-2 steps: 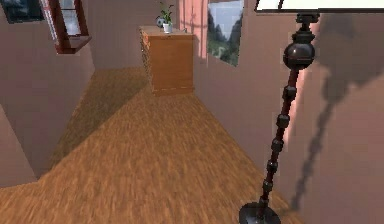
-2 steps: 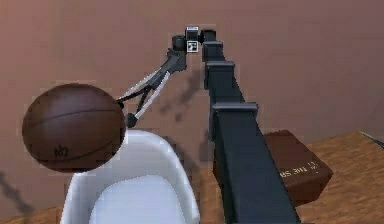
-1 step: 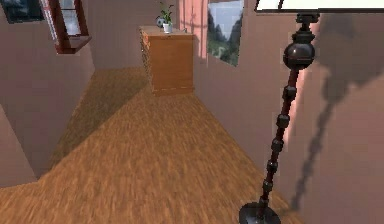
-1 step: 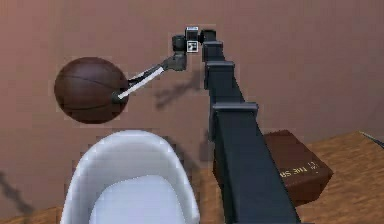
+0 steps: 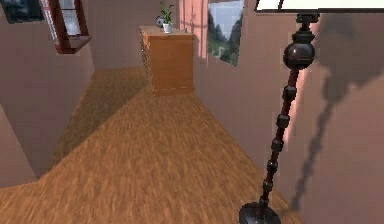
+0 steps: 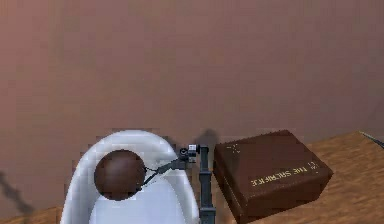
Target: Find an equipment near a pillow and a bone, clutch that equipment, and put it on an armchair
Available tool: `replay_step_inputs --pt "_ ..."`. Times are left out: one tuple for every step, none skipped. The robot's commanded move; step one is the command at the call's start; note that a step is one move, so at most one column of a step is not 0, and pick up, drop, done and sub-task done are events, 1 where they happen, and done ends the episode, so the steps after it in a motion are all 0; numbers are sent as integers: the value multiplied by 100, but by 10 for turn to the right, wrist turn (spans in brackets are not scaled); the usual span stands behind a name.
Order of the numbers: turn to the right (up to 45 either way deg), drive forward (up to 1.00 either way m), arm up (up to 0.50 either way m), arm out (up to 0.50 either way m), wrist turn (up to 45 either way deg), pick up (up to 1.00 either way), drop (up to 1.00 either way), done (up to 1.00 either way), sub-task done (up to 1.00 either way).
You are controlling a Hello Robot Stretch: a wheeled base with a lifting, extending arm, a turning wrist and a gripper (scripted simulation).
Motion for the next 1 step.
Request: replay_step_inputs --pt "0 0 -32 0 0 0 0 0 0"
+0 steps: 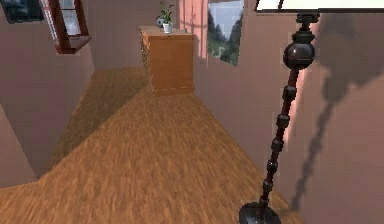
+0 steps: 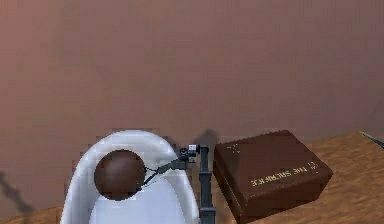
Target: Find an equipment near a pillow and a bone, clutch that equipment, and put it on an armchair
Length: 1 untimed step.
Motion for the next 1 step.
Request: replay_step_inputs --pt "0 0 0 0 0 0 100 0 0"
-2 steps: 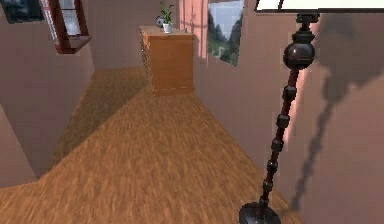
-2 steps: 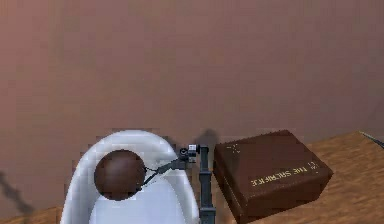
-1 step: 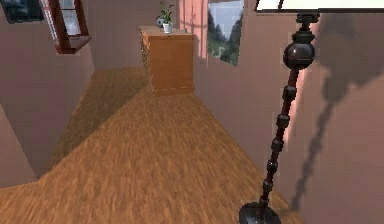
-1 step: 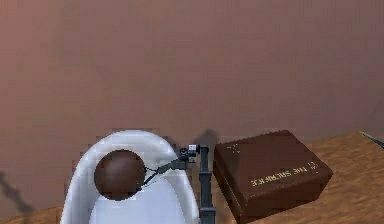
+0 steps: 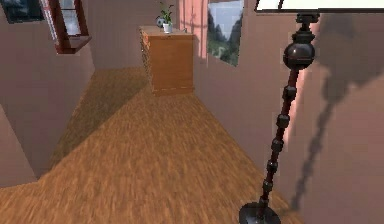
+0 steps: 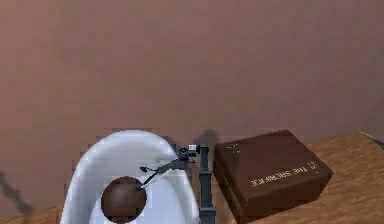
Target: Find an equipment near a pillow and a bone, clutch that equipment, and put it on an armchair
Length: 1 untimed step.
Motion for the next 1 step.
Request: replay_step_inputs --pt "0 0 10 0 0 0 0 0 0"
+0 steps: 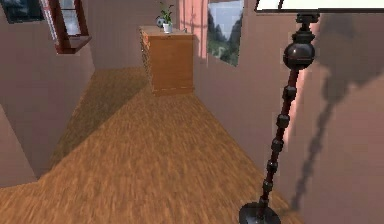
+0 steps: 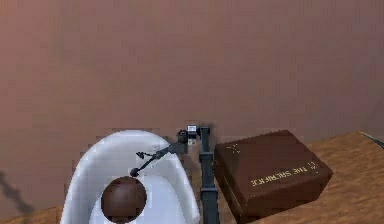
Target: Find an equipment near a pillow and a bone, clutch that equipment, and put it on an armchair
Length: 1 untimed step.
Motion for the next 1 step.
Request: replay_step_inputs --pt "0 0 0 -8 0 0 0 0 0"
